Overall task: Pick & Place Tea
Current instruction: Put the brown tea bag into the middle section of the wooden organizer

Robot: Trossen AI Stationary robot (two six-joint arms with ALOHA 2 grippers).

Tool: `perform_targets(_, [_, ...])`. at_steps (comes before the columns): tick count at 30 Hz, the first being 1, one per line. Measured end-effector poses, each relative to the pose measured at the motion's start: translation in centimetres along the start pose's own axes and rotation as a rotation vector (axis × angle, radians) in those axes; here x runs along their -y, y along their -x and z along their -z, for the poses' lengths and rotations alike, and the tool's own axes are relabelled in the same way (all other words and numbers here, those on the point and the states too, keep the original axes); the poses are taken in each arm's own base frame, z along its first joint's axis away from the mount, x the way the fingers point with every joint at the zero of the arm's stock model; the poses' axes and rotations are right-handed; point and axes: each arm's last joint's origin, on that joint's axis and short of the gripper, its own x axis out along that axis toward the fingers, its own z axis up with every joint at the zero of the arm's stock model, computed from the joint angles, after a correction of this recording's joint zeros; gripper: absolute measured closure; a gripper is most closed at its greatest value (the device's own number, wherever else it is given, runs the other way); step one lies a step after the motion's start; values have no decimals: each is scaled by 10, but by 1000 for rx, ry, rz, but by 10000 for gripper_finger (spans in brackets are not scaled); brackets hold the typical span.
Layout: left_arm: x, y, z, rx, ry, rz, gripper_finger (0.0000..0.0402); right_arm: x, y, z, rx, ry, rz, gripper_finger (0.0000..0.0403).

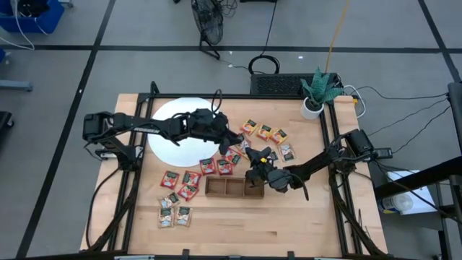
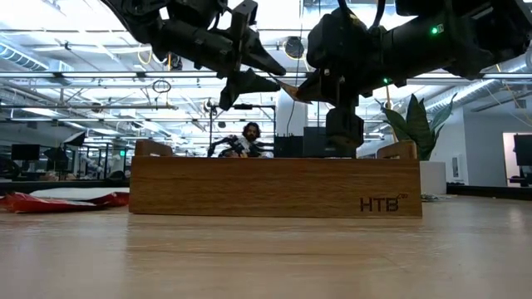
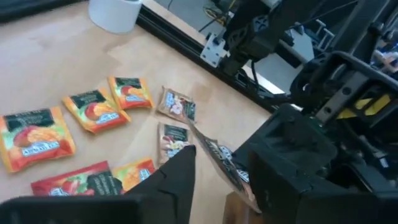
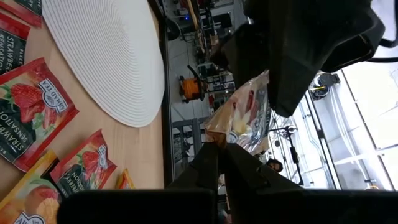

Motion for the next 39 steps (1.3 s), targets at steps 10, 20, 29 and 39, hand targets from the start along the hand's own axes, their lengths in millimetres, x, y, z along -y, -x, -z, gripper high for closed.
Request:
perform_targets(10, [3,-3,5,-31,-200,35,394,-1,0,-1,45,-103,-21,391])
perform_targets(20, [55,38,8,-61,-820,47,398,7,23,-9,44,-545,-12,337])
perform_targets(29, [103,28,60,-194,-966,150,400,74,55,-6,120,-775,0,308])
perform_targets(39, [97,-17,96,-291,-935,79,400,81,63,36,129,-925,-31,302])
